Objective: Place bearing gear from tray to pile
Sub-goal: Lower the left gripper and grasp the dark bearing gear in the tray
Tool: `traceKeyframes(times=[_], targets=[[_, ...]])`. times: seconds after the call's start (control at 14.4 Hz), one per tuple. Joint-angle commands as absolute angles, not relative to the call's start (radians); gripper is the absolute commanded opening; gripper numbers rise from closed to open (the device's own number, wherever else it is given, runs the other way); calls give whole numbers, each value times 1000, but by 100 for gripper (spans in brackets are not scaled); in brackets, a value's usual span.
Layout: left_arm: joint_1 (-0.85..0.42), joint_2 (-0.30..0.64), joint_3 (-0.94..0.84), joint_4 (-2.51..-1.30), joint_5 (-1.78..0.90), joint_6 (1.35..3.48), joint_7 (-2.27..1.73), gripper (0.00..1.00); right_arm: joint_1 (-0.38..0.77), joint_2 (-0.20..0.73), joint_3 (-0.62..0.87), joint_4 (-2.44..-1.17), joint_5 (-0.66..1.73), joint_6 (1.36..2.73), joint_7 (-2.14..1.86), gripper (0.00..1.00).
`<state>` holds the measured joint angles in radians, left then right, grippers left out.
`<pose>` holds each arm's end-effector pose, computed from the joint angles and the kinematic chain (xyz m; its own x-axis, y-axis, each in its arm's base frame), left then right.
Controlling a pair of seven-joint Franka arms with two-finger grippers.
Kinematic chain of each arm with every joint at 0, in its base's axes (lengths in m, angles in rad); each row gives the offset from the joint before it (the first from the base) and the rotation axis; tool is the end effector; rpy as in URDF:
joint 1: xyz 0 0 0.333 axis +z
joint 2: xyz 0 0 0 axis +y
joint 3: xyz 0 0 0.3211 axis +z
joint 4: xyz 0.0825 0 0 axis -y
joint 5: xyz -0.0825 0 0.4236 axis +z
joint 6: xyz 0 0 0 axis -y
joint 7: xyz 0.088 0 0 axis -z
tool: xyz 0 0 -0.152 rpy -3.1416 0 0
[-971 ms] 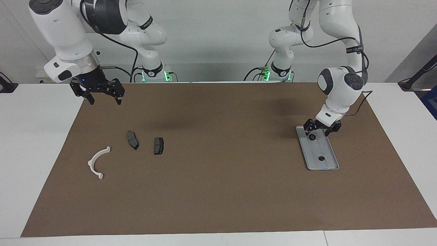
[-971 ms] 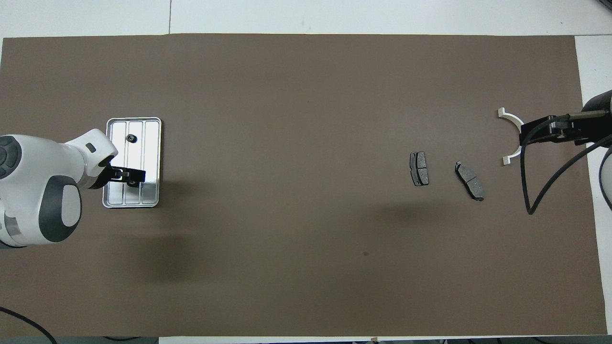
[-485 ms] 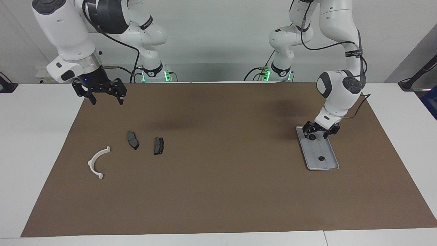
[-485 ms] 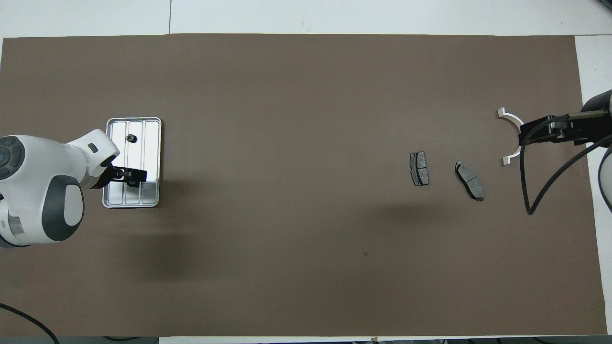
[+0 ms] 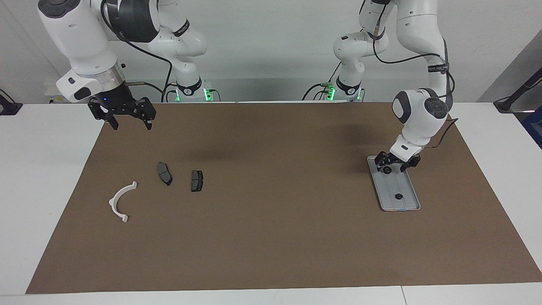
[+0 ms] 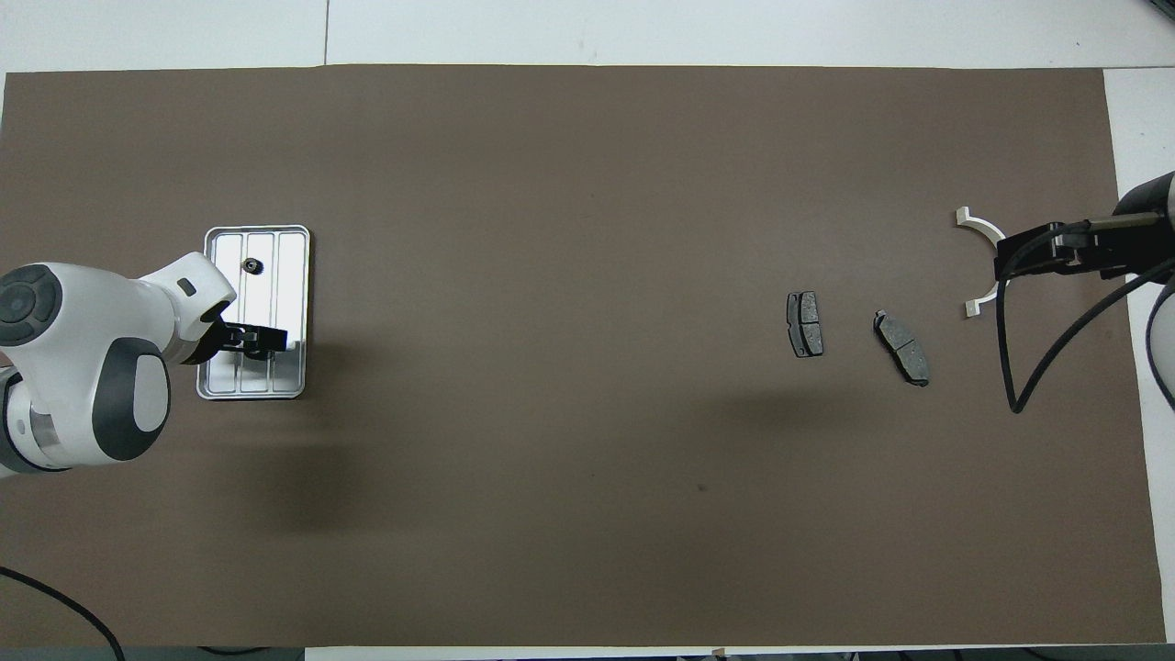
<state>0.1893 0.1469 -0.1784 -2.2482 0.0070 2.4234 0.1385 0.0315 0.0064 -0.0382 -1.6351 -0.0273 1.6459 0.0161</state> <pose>0.5693 0.0050 0.2355 0.9910 -0.1298 0.0333 -0.1304 -0.9913 0.0168 0.6016 -0.0079 0.5544 0.9998 -0.0207 0.0048 -0.0209 -0.9994 0.0274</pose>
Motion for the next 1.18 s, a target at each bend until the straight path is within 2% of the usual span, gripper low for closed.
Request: traceKeyframes(times=[0.0,0.83,1.11], targets=[[195,144,-179,-2267,-3,2450,155,100,31,-15,-32,-1657,-20,1655,-2,100],[198,153,-179,-2269,-3,2457,155,100,35,-12,-29,-1658,-20,1700,2,100],[198,161,-179,-2269,-3,2459,155,100,38,-12,-26,-1671,-20,1767,60,100]])
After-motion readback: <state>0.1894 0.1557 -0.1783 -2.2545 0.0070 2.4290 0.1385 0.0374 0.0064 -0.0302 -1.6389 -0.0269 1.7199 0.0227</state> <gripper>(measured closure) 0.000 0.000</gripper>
